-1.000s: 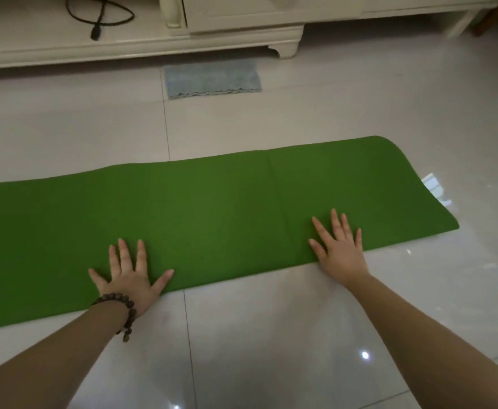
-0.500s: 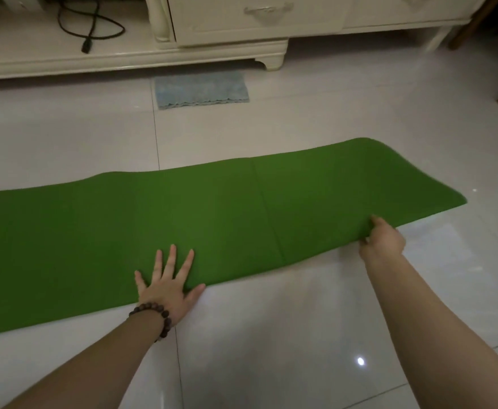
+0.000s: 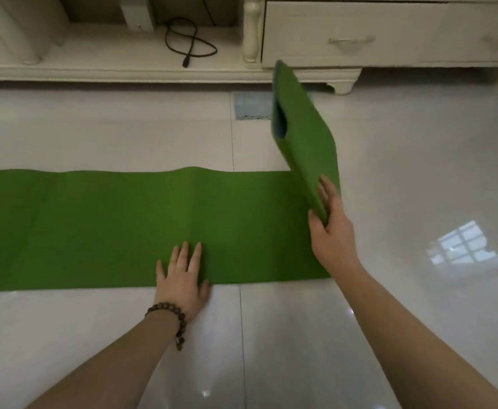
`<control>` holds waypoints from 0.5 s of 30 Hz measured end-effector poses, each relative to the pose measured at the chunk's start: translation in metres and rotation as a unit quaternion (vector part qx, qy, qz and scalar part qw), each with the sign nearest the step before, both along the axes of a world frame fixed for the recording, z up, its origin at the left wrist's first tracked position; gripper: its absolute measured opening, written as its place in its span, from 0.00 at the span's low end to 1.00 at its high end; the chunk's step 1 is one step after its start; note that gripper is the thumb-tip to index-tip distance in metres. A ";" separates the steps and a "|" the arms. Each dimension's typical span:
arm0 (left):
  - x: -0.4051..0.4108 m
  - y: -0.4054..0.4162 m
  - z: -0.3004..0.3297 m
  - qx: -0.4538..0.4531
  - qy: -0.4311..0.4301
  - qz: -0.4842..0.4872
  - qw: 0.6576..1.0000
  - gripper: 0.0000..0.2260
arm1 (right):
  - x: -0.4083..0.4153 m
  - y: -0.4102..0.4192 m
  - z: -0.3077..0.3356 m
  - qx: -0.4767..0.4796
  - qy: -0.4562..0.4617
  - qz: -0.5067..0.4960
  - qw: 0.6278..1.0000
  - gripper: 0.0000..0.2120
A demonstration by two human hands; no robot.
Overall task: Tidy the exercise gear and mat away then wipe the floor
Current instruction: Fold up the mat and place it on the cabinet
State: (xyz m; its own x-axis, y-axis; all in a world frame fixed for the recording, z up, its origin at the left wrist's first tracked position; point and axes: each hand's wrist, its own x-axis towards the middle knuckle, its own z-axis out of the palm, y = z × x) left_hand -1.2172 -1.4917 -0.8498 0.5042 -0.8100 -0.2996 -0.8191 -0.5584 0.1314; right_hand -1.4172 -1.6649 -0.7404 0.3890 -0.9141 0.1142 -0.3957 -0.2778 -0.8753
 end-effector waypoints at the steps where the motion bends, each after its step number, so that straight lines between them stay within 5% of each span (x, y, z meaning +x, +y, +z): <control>1: 0.009 0.008 0.003 -0.009 -0.003 0.017 1.000 0.37 | 0.010 0.008 -0.012 -0.025 0.043 0.040 0.998 0.28; 3: 0.024 0.020 0.008 -0.037 -0.003 0.059 0.998 0.39 | 0.026 0.023 -0.042 -0.073 0.191 0.112 0.972 0.30; 7: 0.044 0.031 0.015 -0.079 0.008 0.109 0.991 0.42 | 0.035 0.048 -0.105 -0.104 0.474 0.220 0.846 0.32; 15: 0.036 0.026 0.007 -0.197 0.065 -0.022 0.978 0.27 | 0.032 0.057 -0.112 -0.106 0.528 0.175 0.824 0.33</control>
State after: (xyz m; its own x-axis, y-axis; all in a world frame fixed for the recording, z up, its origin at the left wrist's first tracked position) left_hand -1.1814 -1.4660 -0.8425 0.4452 -0.8952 -0.0185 -0.8030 -0.4083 0.4340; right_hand -1.3856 -1.6084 -0.8524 0.6097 -0.7280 -0.3136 -0.7691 -0.6390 -0.0120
